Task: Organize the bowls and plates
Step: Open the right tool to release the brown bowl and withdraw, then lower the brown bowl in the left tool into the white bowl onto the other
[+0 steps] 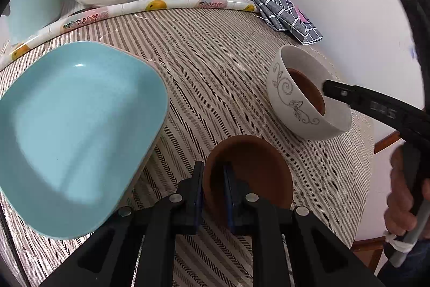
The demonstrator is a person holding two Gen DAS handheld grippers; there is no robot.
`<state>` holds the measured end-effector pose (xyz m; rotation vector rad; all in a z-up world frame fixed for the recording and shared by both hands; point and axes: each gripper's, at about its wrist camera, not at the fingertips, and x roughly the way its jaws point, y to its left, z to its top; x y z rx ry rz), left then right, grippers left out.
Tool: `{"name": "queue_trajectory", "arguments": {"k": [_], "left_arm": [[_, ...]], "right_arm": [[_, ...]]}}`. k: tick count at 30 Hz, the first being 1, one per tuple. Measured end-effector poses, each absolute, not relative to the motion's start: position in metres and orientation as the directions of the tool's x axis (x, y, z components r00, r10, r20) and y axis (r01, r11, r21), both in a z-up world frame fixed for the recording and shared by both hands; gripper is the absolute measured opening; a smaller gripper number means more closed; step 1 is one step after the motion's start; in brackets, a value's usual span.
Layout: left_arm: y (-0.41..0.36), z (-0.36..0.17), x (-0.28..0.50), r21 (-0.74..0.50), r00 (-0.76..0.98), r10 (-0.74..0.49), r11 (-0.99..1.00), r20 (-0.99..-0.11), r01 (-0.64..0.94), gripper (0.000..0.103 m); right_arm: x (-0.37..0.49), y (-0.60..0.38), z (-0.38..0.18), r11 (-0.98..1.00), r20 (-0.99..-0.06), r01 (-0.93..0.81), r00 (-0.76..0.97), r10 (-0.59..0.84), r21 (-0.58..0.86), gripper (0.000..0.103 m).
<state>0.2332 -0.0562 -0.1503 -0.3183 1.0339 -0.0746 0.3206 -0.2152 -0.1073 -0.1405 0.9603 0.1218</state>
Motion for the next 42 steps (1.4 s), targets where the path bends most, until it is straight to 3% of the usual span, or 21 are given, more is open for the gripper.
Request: {"name": "queue_trajectory", "arguments": {"k": [17, 42], "left_arm": [[-0.053, -0.130, 0.226, -0.323, 0.555, -0.217, 0.941, -0.803, -0.099, 0.010], [-0.077, -0.070, 0.233, -0.280, 0.626, -0.200, 0.960, -0.754, -0.031, 0.010]], "right_arm": [[0.263, -0.279, -0.099, 0.996, -0.797, -0.042, 0.597, 0.090, 0.081, 0.041], [0.225, -0.305, -0.116, 0.994, -0.801, -0.042, 0.590, 0.102, 0.096, 0.041]]}}
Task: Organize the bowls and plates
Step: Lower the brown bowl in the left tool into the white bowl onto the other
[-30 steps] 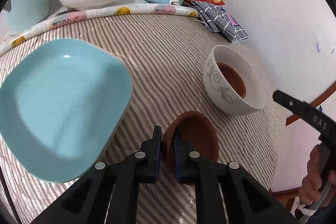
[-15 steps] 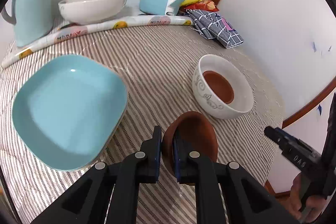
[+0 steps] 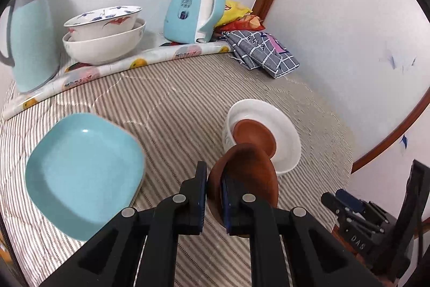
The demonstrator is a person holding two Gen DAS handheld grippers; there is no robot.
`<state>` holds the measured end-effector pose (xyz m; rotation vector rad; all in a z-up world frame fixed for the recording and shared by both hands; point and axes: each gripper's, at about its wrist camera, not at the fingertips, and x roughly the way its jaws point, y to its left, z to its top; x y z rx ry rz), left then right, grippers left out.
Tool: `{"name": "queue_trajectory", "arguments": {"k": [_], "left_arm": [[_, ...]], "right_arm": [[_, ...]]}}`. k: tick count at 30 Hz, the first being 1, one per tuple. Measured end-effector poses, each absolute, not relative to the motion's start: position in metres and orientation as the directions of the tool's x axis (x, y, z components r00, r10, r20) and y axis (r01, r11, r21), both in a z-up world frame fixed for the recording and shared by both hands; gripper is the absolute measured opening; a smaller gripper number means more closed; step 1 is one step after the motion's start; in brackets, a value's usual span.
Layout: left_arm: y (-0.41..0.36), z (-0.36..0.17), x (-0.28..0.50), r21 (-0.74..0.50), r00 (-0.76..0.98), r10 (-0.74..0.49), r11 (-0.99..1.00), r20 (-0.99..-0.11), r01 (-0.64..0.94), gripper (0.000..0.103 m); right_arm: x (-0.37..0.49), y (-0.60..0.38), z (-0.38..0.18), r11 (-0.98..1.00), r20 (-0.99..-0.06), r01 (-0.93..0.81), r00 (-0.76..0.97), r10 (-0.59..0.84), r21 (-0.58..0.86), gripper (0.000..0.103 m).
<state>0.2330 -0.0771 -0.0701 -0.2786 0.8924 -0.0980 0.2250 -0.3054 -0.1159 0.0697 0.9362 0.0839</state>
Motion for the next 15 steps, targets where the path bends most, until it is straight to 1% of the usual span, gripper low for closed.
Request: {"name": "queue_trajectory", "arguments": {"k": [6, 15], "left_arm": [[-0.083, -0.062, 0.246, -0.288, 0.632, -0.213, 0.957, -0.745, -0.017, 0.010], [-0.094, -0.065, 0.275, -0.303, 0.612, -0.243, 0.953, -0.753, 0.005, 0.010]], "right_arm": [[0.226, -0.307, -0.114, 0.993, -0.801, -0.042, 0.588, 0.111, 0.107, 0.041], [0.231, -0.310, -0.114, 0.995, -0.799, -0.032, 0.594, 0.095, 0.095, 0.041]]}}
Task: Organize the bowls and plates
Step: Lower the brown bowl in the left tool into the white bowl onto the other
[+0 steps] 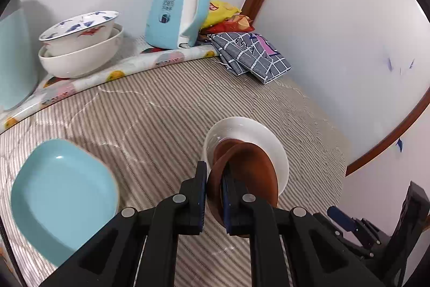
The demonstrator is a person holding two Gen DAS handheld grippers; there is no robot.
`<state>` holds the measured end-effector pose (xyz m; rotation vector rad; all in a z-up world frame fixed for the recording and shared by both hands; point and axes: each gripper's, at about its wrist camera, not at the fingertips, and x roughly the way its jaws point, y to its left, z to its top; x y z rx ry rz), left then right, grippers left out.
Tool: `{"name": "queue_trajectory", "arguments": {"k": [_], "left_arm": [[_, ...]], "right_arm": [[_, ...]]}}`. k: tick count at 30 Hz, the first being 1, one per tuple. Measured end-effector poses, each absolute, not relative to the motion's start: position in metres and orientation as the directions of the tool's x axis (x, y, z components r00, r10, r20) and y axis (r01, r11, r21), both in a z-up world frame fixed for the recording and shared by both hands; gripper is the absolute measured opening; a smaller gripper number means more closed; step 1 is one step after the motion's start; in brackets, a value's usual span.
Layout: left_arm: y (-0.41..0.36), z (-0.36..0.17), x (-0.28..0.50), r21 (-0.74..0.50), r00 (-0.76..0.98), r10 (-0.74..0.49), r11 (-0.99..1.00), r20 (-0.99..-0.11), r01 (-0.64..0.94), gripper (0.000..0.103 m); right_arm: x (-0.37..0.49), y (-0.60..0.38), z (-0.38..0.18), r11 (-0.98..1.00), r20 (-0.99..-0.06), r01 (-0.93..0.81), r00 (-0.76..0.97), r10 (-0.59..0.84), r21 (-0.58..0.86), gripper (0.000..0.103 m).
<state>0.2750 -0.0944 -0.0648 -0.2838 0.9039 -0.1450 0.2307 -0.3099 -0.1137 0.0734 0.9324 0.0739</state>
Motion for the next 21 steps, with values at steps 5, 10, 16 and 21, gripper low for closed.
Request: {"name": "queue_trajectory", "arguments": {"k": [5, 10, 16, 21], "left_arm": [[-0.106, -0.067, 0.295, -0.276, 0.598, -0.236, 0.961, -0.766, 0.026, 0.010], [-0.116, -0.076, 0.312, -0.276, 0.578, -0.248, 0.960, -0.777, 0.041, 0.010], [-0.125, -0.090, 0.326, -0.274, 0.551, -0.251, 0.961, -0.796, 0.042, 0.010], [-0.128, -0.100, 0.334, -0.273, 0.534, -0.251, 0.961, -0.807, 0.040, 0.010]], "right_arm": [[0.235, -0.314, -0.117, 0.995, -0.800, -0.015, 0.594, 0.092, 0.103, 0.041], [0.237, -0.318, -0.124, 0.993, -0.807, 0.001, 0.583, 0.093, 0.115, 0.041], [0.241, -0.330, -0.132, 0.990, -0.818, 0.044, 0.569, 0.084, 0.133, 0.041], [0.242, -0.333, -0.134, 0.990, -0.818, 0.052, 0.569, 0.081, 0.135, 0.041]]}}
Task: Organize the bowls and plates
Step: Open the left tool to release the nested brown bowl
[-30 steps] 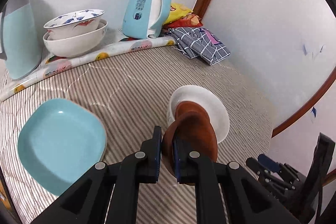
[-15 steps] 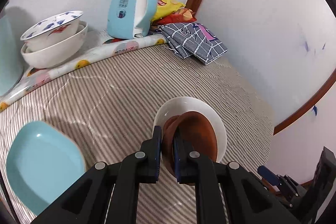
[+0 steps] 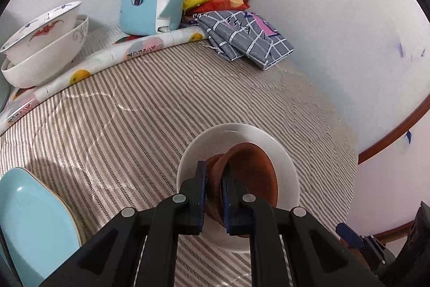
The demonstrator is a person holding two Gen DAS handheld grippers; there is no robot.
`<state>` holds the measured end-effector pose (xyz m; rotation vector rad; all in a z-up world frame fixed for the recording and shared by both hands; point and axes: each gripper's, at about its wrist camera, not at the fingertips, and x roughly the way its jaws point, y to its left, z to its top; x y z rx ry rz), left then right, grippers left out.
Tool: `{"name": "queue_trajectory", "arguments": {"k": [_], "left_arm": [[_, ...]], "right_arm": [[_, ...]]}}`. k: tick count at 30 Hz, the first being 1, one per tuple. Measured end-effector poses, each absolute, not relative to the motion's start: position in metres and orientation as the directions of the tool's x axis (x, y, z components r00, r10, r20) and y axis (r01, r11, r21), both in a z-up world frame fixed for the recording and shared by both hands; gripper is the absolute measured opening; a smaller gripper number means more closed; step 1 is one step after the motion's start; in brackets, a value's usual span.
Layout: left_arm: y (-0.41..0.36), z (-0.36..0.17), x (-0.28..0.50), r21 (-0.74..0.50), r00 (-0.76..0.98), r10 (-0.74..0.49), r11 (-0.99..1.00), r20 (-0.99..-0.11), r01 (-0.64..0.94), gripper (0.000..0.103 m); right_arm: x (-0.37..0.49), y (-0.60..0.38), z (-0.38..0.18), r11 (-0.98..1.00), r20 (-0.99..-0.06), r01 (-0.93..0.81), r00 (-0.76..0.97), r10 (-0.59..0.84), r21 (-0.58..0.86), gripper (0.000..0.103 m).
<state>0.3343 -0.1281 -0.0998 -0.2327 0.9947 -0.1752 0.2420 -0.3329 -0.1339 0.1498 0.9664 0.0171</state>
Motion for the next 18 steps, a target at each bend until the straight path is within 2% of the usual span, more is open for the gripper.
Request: {"name": "queue_trajectory", "arguments": {"k": [18], "left_arm": [[-0.131, -0.117, 0.346, -0.271, 0.500, -0.256, 0.962, -0.828, 0.043, 0.011]], "right_arm": [[0.248, -0.334, -0.145, 0.990, -0.835, 0.052, 0.544, 0.084, 0.134, 0.041]]}}
